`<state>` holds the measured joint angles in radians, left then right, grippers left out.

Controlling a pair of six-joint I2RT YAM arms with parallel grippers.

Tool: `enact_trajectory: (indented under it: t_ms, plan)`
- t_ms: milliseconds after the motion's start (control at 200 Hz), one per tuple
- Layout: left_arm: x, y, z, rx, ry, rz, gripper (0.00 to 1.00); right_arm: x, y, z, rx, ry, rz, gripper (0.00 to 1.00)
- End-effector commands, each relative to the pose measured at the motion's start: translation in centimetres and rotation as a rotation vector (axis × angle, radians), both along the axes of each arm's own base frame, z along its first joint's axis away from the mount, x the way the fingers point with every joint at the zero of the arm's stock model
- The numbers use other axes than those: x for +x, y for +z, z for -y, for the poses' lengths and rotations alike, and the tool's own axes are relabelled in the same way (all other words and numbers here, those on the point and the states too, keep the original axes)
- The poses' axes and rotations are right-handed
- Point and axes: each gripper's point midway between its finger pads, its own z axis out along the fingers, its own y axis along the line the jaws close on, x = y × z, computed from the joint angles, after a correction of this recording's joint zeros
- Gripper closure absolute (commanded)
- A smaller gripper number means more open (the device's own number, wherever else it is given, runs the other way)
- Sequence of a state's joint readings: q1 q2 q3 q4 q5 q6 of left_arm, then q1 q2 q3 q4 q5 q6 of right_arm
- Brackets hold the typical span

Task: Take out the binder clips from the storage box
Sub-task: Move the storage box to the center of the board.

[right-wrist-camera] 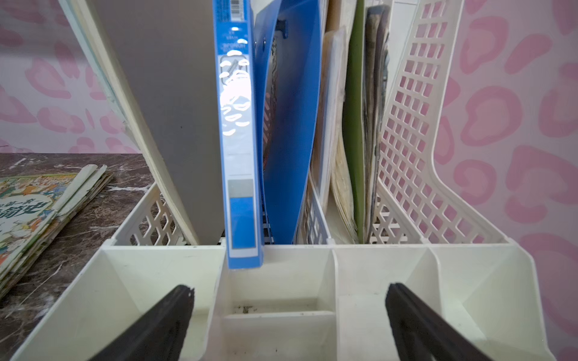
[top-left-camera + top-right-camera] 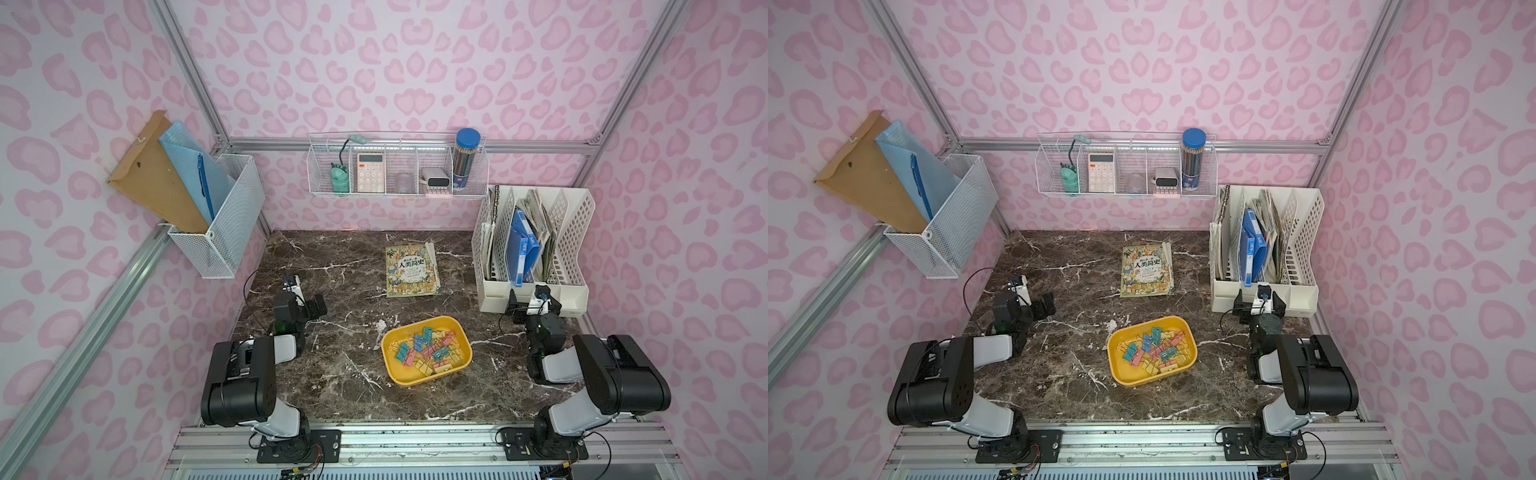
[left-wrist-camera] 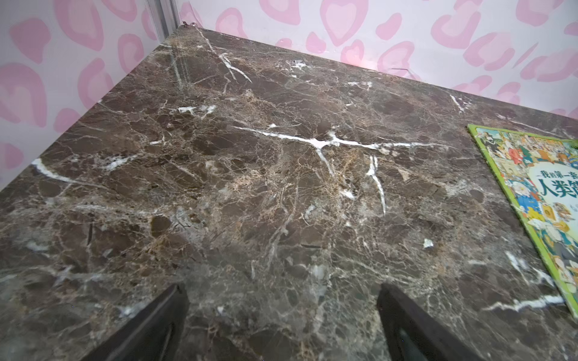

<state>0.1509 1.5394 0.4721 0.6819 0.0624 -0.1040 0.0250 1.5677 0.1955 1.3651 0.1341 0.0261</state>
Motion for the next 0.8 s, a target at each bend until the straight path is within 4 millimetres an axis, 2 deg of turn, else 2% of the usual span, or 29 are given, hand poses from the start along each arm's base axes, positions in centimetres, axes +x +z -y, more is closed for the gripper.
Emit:
enact_trajectory:
  t_ms: [0, 400, 465, 520, 565, 615, 715, 795]
  plan:
    - [0.2, 0.4, 0.0, 0.003, -0.001, 0.019, 0.00, 0.0, 0.4, 0.0, 0.008, 0.000, 0.015, 0.00]
    - [0.1, 0.6, 0.0, 0.005, -0.002, 0.026, 0.00, -0.1, 0.5, -0.1, 0.001, 0.001, 0.021, 0.00]
    - [0.2, 1.0, 0.8, 0.011, -0.052, 0.030, 0.00, -0.5, 0.8, -0.4, -0.010, 0.005, 0.038, 0.00]
    - [0.5, 2.2, 1.8, 0.030, -0.132, 0.032, 0.00, -1.2, 1.4, -0.5, -0.023, -0.013, 0.065, 0.00]
    - [0.3, 2.9, 2.2, 0.004, -0.140, -0.023, 0.00, -1.9, 2.3, -0.4, -0.030, -0.036, 0.091, 0.00]
    - [0.4, 4.5, 2.5, 0.002, -0.154, -0.016, 0.00, -2.3, 3.1, -0.4, -0.032, -0.045, 0.103, 0.00]
    - [-0.2, 8.3, 2.9, -0.047, -0.145, 0.062, 0.00, -1.9, 2.8, -0.1, 0.038, -0.078, -0.035, 0.00]
    - [-1.0, 10.8, 1.9, -0.175, -0.016, 0.075, 0.00, -1.7, 3.5, 0.0, 0.206, -0.108, -0.136, 0.00]
